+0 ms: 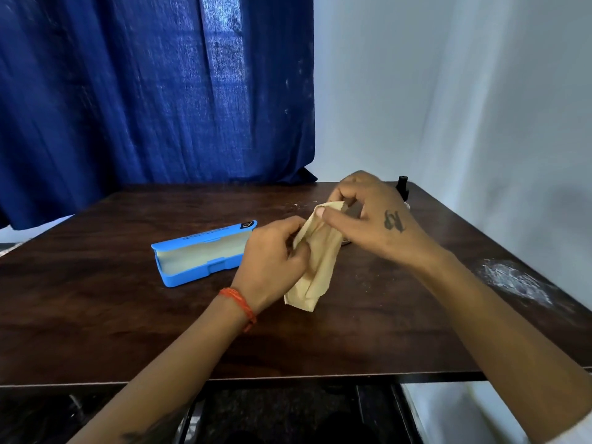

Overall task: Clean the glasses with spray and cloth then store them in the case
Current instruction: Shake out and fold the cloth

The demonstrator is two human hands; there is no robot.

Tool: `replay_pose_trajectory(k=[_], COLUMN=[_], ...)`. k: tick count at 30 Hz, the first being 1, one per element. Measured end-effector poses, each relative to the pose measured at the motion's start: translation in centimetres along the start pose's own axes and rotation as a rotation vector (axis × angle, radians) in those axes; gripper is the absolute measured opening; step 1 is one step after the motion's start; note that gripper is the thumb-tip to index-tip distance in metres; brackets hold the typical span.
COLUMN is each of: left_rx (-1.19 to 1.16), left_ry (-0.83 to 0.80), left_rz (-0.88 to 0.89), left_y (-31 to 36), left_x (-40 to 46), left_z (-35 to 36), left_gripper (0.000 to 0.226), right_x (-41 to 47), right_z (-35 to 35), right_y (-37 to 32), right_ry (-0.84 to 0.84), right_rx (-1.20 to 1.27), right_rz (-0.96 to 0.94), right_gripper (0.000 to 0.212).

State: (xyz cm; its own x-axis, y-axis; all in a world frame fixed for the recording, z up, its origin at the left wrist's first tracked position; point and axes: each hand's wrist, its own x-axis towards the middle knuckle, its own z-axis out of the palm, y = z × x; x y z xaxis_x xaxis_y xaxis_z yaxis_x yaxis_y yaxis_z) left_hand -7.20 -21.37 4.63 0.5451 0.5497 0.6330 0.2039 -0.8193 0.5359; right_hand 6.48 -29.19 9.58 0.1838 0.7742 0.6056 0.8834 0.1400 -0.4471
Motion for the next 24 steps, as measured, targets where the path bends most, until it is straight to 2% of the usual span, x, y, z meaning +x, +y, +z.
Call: replay_pose_trajectory(k=[3,5,8,12,13,15,18,20,24], left_rx=[-0.080,-0.382,-0.723,-0.856,-0.837,-0.713,-0.455,-0.344,-0.037], left_ry=[-0.080,-0.187,-0.419,-0.614,-0.645,-0.662,-0.587,-0.467,-0.210], left_rz=[-0.118,-0.314,-0.514,-0.540,-0.563,-0.616,-0.672,-0.664,-0.423], left_y=[-0.6,-0.5,-0.6,-0.9,-1.2,-2.1,-3.8,-5.1,-5.9], left_x=[0.0,0.0,0.2,0.4,0.5,0.4,0.1,-0.1,-0.6], left_z=[-1.5,-3.3,-6.3,-8.9,-8.9,-8.0,-5.5,-3.8,-2.3], left_gripper=[0.018,0.015,0.029,0.051,0.050,0.032,0.006,0.008,0.018], right_x=[-0.1,-0.1,-0.1,-0.2,-0.2,-0.1,-0.4,-0.6,-1.3], right_z=[-1.8,-2.8,-4.2,-5.5,-5.4,-4.1,-0.8,1.2,2.7], right_y=[0.1,0.5,1.0,1.1,1.3,2.3,4.1,5.6,7.0], right_ry=[0.026,0.001,-0.149,-0.414,-0.432,-0.429,-0.394,-0.341,-0.189], right_rx=[0.107,0.271,0.489,0.794,0.806,0.680,0.431,0.290,0.138], right_rz=[0.081,0.183,0.294,0.379,0.407,0.466,0.532,0.523,0.366], right_gripper=[0.016,0.007,0.010,0.031,0.030,0.022,0.009,0.010,0.007])
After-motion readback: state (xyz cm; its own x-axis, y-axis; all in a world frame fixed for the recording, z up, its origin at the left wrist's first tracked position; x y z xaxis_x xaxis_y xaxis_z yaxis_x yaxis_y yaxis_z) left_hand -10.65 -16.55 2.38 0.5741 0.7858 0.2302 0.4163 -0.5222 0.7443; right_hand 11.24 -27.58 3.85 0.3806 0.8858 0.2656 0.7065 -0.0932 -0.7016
